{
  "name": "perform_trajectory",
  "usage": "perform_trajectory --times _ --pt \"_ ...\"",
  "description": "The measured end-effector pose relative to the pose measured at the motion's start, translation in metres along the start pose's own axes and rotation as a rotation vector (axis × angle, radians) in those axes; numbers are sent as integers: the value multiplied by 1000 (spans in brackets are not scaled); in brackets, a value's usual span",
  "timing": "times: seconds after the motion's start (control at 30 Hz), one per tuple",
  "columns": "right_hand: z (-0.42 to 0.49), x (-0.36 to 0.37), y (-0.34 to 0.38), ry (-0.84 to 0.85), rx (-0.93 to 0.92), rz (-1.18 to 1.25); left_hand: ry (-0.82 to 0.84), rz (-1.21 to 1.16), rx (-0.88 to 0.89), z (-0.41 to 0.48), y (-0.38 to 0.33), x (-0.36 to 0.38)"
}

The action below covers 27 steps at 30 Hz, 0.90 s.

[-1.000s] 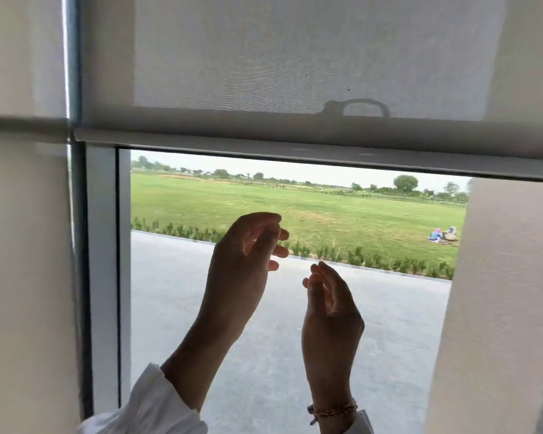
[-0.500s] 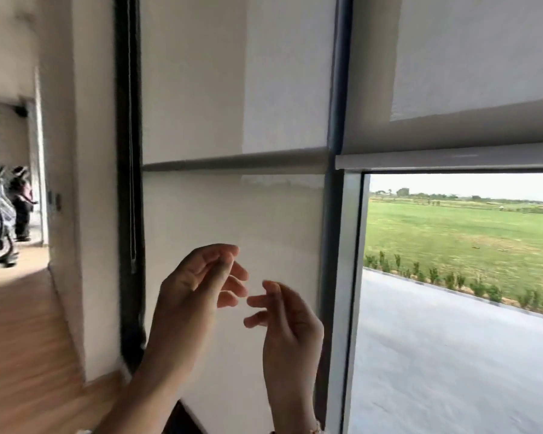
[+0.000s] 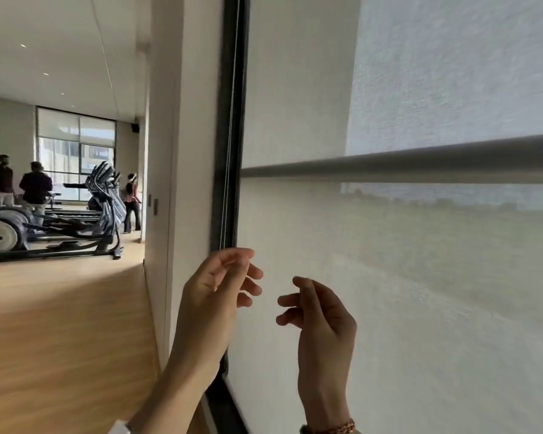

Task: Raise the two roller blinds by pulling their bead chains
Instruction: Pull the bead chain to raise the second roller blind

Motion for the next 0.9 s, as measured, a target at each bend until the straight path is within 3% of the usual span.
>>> perform_trajectory --times 0.3,0.47,0.63,0.9 --pt "127 126 -217 -112 35 -56 -127 11 5 186 161 -162" --pt "214 203 -316 -70 -42 -284 -55 391 108 313 235 -241" --pt "281 265 -404 70 39 -447 112 683 118 406 310 -258" --pt "420 332 -557 75 92 -481 160 617 97 547 447 -286"
Point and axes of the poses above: each hand's wrist, its own z-axis towards the middle knuckle, its own x-axis out of the palm, y = z × x, the point moved 5 cm from there along z, towards the middle knuckle, and after that the axes turned 3 degrees about y, right-handed, at the moved point
